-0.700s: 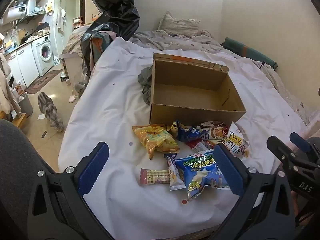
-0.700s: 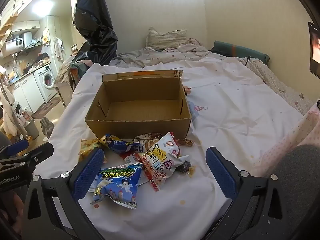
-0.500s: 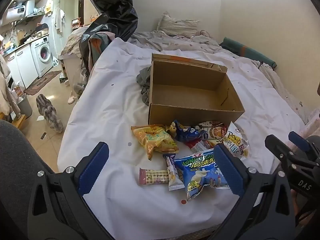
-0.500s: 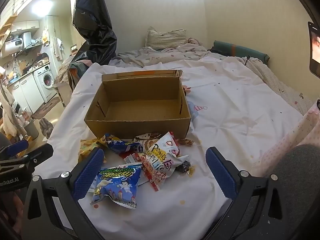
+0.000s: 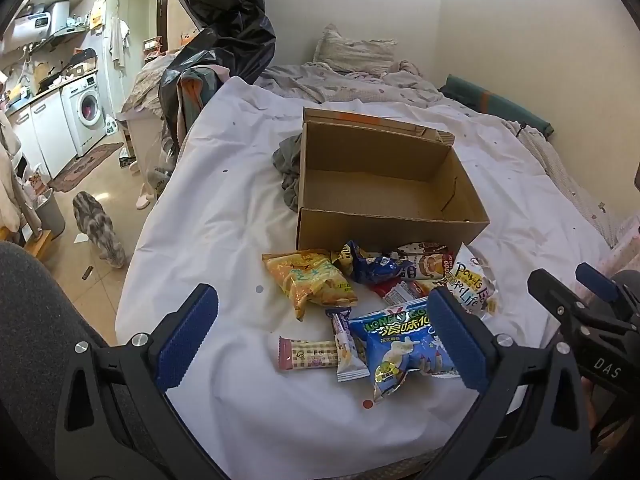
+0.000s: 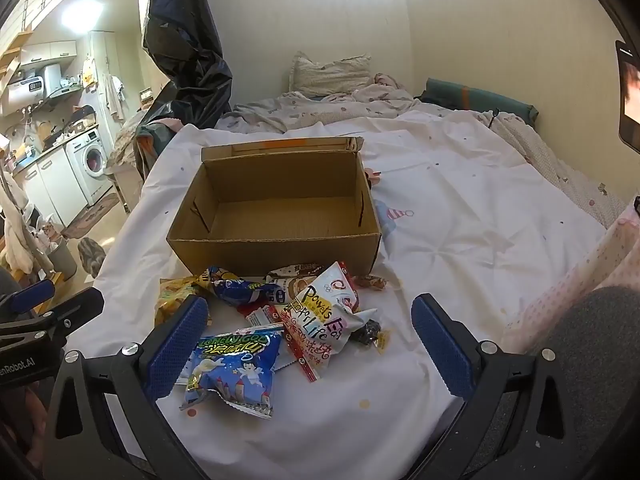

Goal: Organize snacks

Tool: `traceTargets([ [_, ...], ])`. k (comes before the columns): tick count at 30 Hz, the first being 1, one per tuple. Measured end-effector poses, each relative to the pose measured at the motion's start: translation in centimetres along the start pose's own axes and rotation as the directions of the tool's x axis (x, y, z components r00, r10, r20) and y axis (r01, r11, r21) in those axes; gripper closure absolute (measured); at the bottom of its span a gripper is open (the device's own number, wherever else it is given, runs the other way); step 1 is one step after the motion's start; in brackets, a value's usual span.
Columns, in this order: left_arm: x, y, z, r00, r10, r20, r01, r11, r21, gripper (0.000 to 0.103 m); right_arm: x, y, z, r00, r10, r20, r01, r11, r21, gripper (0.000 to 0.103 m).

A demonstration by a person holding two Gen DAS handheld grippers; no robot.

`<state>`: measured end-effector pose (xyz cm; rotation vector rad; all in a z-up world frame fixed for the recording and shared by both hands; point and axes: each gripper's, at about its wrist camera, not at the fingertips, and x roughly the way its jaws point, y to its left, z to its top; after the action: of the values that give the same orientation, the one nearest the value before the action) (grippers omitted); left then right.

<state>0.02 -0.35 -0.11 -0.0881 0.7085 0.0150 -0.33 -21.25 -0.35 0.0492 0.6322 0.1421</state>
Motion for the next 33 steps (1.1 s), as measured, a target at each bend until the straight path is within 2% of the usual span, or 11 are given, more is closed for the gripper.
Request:
traceTargets([
  [33,0.13,0.11,-0.10,1.000,0.003,-0.005,-0.003,1.000,-0.006,0.000,0.08,-0.14,-0.06,1.000,0.001,-0.003,-0.001,1.000,0.005,0.000],
])
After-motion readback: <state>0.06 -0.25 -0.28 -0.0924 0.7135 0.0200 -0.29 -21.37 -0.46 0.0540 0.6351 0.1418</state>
